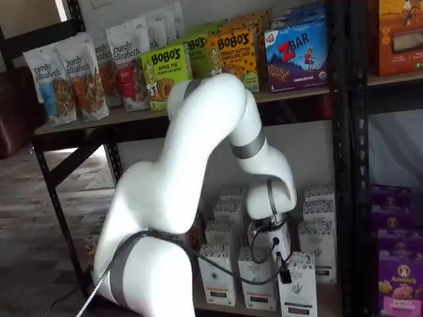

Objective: Pick up the white box with a green strip in the middle, on the bottom shelf, the sixth box from the left

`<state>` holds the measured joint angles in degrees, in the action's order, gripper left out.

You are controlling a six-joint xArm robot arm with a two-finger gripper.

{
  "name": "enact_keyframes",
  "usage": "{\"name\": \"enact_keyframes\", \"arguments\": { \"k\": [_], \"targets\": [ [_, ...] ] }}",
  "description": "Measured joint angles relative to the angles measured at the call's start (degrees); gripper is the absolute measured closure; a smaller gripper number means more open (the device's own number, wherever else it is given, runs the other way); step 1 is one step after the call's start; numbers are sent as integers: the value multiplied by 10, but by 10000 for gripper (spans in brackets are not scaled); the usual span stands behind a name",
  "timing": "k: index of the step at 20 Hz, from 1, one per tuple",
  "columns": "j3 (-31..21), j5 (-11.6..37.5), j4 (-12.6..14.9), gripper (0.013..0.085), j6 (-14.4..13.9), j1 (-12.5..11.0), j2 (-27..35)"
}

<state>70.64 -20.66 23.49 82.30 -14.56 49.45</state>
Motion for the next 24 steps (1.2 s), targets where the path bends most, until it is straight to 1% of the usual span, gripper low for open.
{"name": "enact_keyframes", "arguments": {
  "k": [1, 2, 6, 8, 10, 13, 15, 16, 18, 21, 24],
  "targets": [
    [-12, 5, 10, 530, -11, 1, -9],
    [-26, 6, 13, 530, -16, 3, -19],
    [-82, 8, 9, 530, -23, 13, -65],
    [-122, 15, 29, 530, -48, 17, -97],
    [-157, 23, 39, 530, -61, 21, -127],
    [-213, 31, 29, 530, -60, 29, -177],
    [-232, 33, 26, 530, -61, 32, -196],
    [-247, 34, 28, 530, -65, 35, -212],
    [-275, 28, 22, 530, -65, 42, -245],
    [-323, 22, 7, 530, -61, 54, -306],
    [-360, 11, -21, 530, -48, 68, -361]
  ]
}}
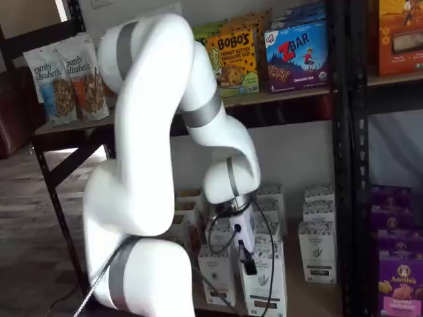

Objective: Pick up the white box with a green strip in the middle, on the bottom shelf, the sixth box from the left

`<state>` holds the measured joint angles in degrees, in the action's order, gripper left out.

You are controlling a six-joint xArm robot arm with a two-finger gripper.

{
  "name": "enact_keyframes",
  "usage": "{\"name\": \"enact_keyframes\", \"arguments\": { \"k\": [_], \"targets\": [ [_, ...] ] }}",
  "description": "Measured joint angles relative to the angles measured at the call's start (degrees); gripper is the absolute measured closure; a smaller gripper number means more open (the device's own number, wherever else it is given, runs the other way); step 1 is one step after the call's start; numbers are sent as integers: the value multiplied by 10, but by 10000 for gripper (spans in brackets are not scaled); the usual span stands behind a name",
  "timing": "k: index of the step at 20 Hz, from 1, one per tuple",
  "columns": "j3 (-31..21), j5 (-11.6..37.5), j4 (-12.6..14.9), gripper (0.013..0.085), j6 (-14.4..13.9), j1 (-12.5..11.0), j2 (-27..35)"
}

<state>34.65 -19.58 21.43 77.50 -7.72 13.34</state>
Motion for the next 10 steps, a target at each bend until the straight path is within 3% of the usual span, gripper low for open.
{"name": "enact_keyframes", "arguments": {
  "k": [5, 10],
  "targets": [
    [-55, -53, -61, 530, 24, 38, -108],
    [-101, -112, -97, 530, 26, 74, -217]
  ]
}}
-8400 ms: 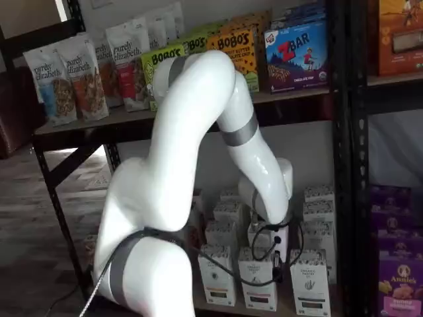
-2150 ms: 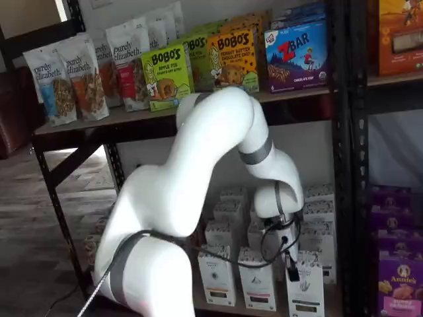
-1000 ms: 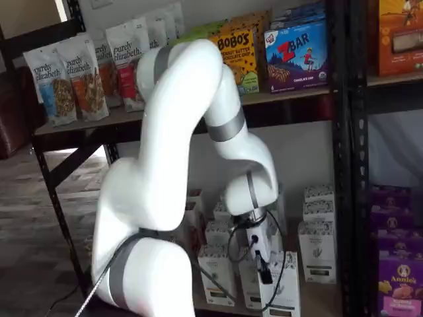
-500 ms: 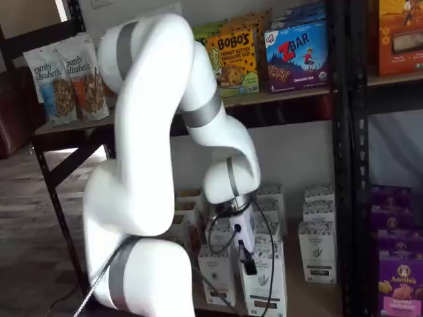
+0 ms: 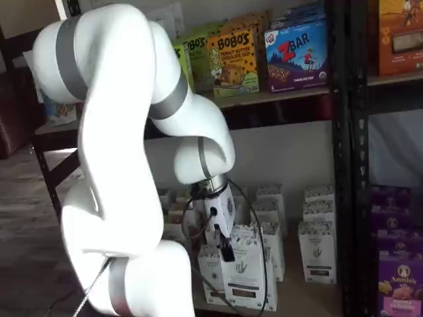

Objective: Pick up the white box with a green strip in the middle, on the bottom shelf, the sixth box from the left

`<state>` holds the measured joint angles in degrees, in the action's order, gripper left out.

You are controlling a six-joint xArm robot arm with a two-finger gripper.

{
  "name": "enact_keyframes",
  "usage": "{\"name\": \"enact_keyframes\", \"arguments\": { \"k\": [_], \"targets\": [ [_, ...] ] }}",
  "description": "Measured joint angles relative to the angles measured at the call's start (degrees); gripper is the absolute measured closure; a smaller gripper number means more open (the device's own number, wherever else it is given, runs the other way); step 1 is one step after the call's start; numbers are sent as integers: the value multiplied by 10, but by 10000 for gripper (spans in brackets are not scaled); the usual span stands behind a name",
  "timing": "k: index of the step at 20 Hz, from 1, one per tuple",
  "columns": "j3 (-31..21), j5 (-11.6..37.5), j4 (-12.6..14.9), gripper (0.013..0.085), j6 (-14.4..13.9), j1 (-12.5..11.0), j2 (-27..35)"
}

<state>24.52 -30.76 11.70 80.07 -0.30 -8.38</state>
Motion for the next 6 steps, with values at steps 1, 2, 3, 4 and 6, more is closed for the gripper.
{"name": "enact_keyframes", "arguments": {
  "k": [1, 2, 3, 4, 6],
  "targets": [
    [-9, -15, -5, 530, -2, 8, -25],
    [-14, -25, -7, 530, -4, 13, -42],
    [-19, -34, -9, 530, -7, 18, -55],
    [-22, -42, -12, 530, -7, 21, -67],
    [-26, -58, -17, 530, -7, 26, -86]
  ]
}}
